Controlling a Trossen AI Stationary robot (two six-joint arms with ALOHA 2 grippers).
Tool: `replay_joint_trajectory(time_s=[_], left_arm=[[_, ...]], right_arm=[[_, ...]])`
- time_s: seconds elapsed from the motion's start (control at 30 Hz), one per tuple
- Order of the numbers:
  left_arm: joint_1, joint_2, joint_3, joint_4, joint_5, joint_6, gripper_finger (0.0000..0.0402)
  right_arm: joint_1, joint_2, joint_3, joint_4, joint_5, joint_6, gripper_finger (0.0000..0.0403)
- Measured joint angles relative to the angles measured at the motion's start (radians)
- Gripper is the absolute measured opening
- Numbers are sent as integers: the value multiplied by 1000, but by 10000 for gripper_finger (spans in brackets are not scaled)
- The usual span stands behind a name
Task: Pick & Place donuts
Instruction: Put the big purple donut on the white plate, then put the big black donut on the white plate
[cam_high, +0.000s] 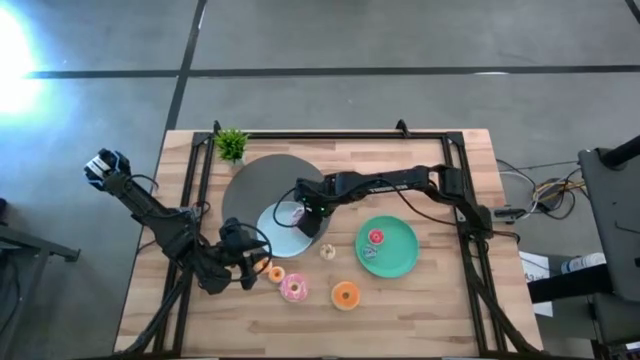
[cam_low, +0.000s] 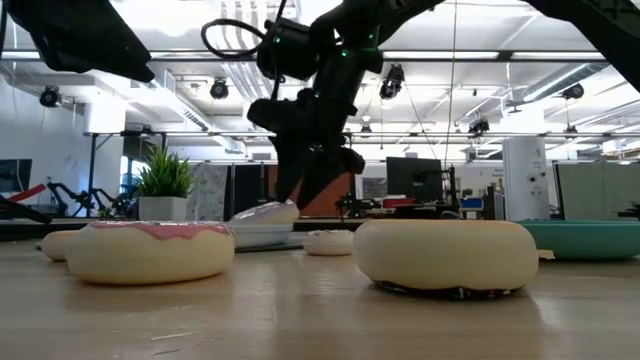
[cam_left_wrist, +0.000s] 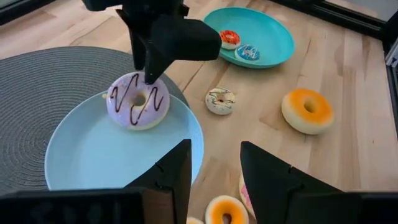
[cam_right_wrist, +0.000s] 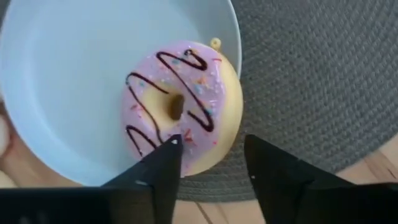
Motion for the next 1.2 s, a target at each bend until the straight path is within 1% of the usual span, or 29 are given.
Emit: replay_joint_trajectory(time_s=[0.13, 0.23, 0.43, 0.57, 0.7, 0.77, 0.9, 1.07, 1.2], left_arm=[[0, -3, 0, 2, 0, 3, 112], [0, -3, 0, 2, 0, 4, 112], [0, -4, 0, 2, -3, 6, 112], [0, -4, 0, 2, -3, 6, 112], [0, -4, 0, -4, -3, 5, 112], [0, -4, 0, -31, -3, -7, 112], [0, -4, 0, -108, -3, -78, 112], [-1, -4, 0, -116, 2, -103, 112], [-1, -3, 0, -116, 23, -101, 112]], right_arm=[[17, 0, 0, 7, 0, -33, 206], [37, 1, -1, 38, -46, -83, 215], [59, 1, -1, 74, -77, -80, 207], [62, -3, -1, 88, -170, -128, 206], [74, -3, -1, 88, -187, -143, 206], [81, -3, -1, 89, -192, -145, 206], [102, -2, -1, 112, -221, -155, 206], [132, -6, -2, 108, -220, -164, 205], [187, -67, -3, 39, -122, -284, 205]])
